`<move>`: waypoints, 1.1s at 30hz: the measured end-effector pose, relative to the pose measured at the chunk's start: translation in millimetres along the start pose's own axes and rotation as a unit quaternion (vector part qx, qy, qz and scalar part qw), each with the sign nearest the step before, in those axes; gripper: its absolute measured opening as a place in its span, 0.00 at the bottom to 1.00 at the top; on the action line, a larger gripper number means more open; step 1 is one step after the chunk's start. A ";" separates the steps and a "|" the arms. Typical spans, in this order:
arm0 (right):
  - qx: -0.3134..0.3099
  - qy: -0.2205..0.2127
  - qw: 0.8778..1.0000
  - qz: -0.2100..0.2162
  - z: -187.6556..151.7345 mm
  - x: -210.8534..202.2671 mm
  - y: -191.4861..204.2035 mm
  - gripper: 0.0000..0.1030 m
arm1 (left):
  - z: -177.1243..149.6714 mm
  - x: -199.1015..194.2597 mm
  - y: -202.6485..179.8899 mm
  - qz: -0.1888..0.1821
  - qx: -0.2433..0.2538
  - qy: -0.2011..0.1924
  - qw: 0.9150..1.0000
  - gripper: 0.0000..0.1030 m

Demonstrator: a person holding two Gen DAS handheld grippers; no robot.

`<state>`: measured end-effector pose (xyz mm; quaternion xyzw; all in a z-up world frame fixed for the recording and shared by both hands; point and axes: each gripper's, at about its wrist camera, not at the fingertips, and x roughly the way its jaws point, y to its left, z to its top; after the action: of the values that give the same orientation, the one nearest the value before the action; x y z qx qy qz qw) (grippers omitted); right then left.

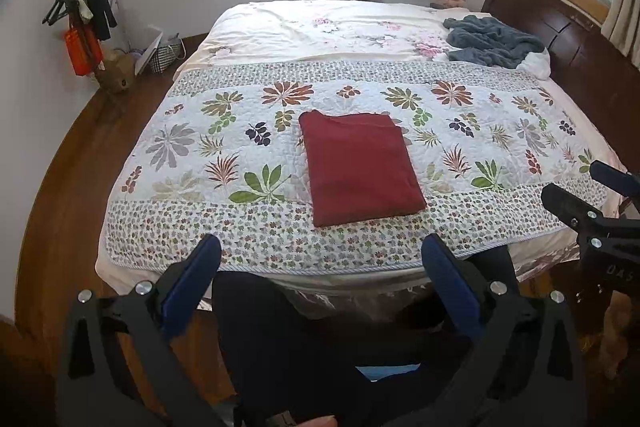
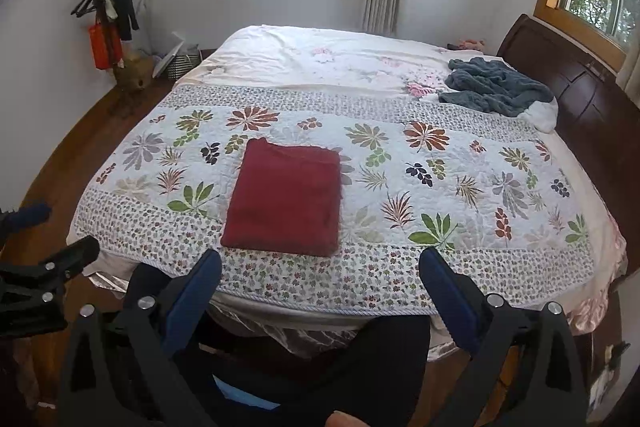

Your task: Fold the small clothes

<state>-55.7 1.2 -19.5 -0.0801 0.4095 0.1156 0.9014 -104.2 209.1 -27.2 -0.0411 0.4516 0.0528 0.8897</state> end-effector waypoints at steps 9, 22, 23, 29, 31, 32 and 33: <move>-0.003 0.006 1.000 0.003 3.2 7.3 1.7 0.96 | 4.2 6.1 -0.2 -0.005 -0.003 0.002 1.000 0.97; 0.017 -0.007 1.000 0.012 5.5 9.0 -4.1 0.96 | 7.3 10.8 3.3 -0.006 -0.007 0.001 1.000 0.97; 0.018 -0.006 1.000 0.013 5.5 9.0 -4.3 0.96 | 7.1 11.6 3.2 -0.006 -0.007 0.002 1.000 0.97; 0.013 -0.001 1.000 0.014 7.6 12.5 -1.7 0.96 | 6.1 12.2 2.6 -0.006 -0.008 0.002 1.000 0.97; 0.010 0.001 1.000 0.016 9.3 14.4 -0.9 0.96 | 6.0 13.2 2.2 -0.005 -0.007 0.003 1.000 0.97; 0.009 0.002 1.000 0.016 10.0 15.2 -0.6 0.96 | 6.4 13.7 1.9 -0.005 -0.006 0.003 1.000 0.97; 0.008 0.002 1.000 0.016 11.2 15.8 -0.3 0.96 | 6.9 14.2 1.7 -0.004 -0.006 0.003 1.000 0.97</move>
<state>-37.5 5.9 -24.2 -0.0669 0.4134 0.1265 0.8992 -90.6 212.3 -34.6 -0.0485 0.4539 0.0516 0.8883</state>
